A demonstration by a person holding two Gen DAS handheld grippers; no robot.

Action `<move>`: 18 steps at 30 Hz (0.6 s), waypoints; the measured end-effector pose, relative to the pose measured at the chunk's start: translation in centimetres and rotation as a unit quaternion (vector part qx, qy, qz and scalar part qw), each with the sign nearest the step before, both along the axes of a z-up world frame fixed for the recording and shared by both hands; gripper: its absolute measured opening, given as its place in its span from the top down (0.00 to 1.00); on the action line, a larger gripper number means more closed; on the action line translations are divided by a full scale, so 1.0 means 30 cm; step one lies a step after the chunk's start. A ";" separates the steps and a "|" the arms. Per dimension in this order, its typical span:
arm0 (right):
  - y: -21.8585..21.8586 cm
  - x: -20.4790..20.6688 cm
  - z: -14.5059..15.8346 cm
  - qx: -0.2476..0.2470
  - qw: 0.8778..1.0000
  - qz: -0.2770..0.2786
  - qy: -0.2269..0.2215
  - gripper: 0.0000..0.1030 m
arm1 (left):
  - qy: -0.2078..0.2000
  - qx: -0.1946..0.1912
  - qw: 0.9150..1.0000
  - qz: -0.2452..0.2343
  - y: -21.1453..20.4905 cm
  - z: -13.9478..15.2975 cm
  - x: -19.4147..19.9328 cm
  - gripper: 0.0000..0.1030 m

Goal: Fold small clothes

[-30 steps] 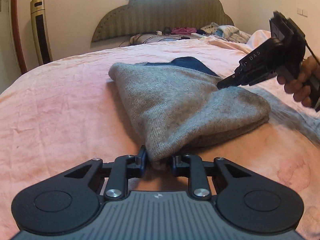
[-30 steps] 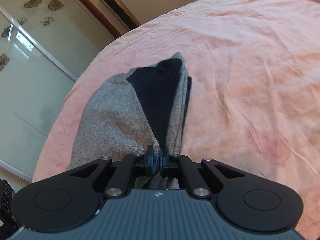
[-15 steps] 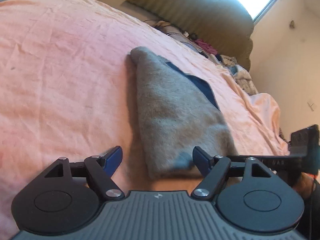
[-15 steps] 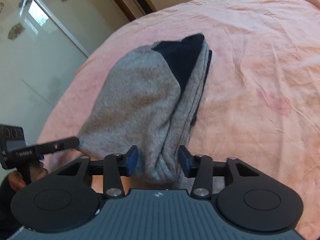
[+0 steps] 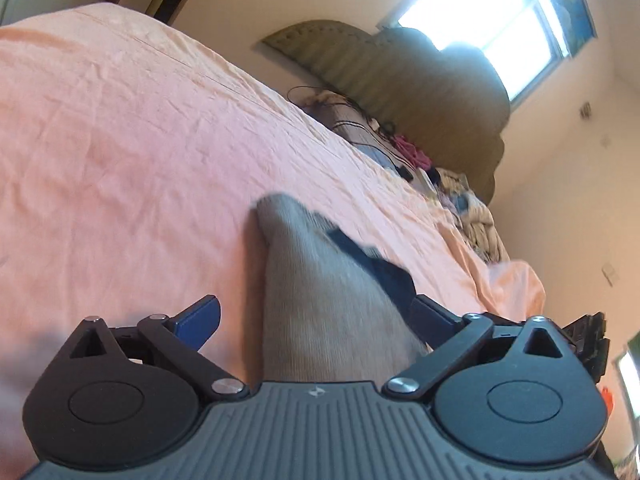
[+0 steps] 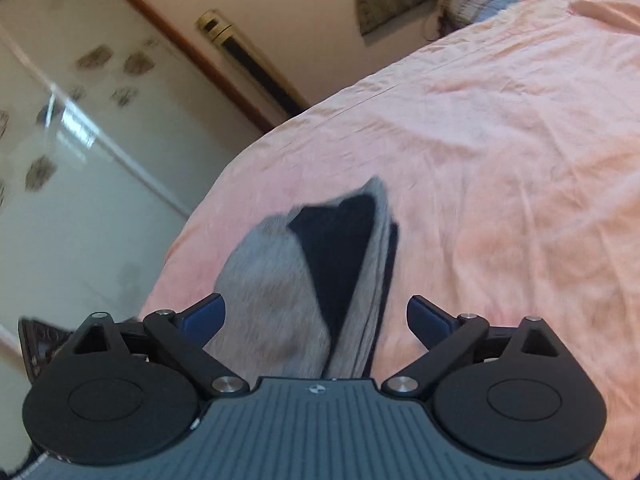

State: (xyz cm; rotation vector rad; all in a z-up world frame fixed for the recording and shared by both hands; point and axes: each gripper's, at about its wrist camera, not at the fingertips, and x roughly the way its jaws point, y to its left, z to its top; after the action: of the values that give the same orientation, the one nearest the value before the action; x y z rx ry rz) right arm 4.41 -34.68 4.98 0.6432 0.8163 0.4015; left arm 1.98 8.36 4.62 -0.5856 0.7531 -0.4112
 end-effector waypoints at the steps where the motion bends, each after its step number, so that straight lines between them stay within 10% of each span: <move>1: 0.009 0.066 -0.018 0.001 1.000 0.001 0.012 0.14 | 0.022 -0.002 1.000 -0.002 -0.017 -0.024 0.066 0.02; 5: 0.114 0.254 -0.107 -0.014 0.998 0.029 0.060 0.19 | 0.074 0.022 0.997 -0.018 -0.120 -0.102 0.272 0.02; 7: 0.163 0.296 -0.136 -0.041 0.996 0.044 0.061 0.74 | 0.060 0.050 0.997 -0.022 -0.172 -0.102 0.326 0.21; 9: 0.191 0.311 -0.110 -0.073 0.996 0.053 0.026 0.76 | 0.070 0.080 0.994 -0.030 -0.205 -0.100 0.373 0.82; 14: 0.141 0.326 -0.166 -0.091 0.995 0.031 0.000 0.86 | 0.014 0.133 0.991 -0.008 -0.220 -0.134 0.354 0.83; 18: 0.098 0.248 -0.116 -0.044 0.999 0.027 0.018 0.52 | 0.005 0.129 0.992 -0.008 -0.180 -0.094 0.270 0.77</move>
State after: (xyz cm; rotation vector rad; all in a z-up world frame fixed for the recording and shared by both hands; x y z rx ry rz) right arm 11.85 -31.75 1.49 0.5483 0.8816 0.4026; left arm 10.09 2.97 1.79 -0.3395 0.8061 -0.3199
